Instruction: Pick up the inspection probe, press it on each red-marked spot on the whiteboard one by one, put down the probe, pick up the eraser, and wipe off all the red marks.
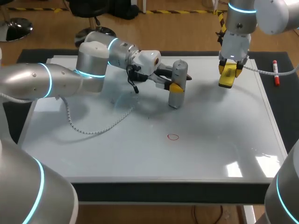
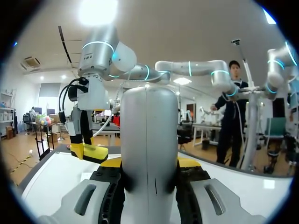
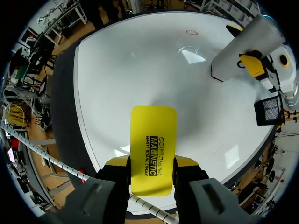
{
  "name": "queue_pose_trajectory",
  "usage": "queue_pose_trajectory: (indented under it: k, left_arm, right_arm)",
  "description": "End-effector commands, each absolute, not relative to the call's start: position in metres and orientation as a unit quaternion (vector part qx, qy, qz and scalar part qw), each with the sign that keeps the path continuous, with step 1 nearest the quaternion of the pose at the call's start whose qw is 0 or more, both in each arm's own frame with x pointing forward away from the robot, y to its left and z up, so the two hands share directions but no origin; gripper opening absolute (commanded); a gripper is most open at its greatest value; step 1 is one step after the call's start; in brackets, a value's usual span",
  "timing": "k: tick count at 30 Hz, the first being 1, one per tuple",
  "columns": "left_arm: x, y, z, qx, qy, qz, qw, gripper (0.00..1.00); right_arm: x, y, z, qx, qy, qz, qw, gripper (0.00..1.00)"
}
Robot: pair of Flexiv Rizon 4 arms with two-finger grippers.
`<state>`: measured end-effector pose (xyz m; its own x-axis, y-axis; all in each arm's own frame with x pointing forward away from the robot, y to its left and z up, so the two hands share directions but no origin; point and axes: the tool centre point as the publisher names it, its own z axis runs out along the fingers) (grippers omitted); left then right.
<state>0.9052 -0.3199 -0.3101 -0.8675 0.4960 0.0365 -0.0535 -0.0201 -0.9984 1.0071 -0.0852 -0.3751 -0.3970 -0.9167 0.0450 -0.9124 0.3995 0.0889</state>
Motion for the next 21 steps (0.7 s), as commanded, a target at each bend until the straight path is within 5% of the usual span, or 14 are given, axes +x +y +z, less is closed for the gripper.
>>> queue_pose_trajectory:
  k: [1,21]
  left_arm:
    - [0.907,-0.321,-0.311,-0.165,-0.651,0.714,0.2,0.0]
    - [0.907,-0.305,-0.243,-0.175,-0.664,0.71,0.156,0.0]
  right_arm:
    - [1.008,-0.086,-0.374,0.548,-0.835,-0.024,0.044,0.0]
    - [1.008,-0.086,-0.374,0.548,-0.835,-0.024,0.044,0.0]
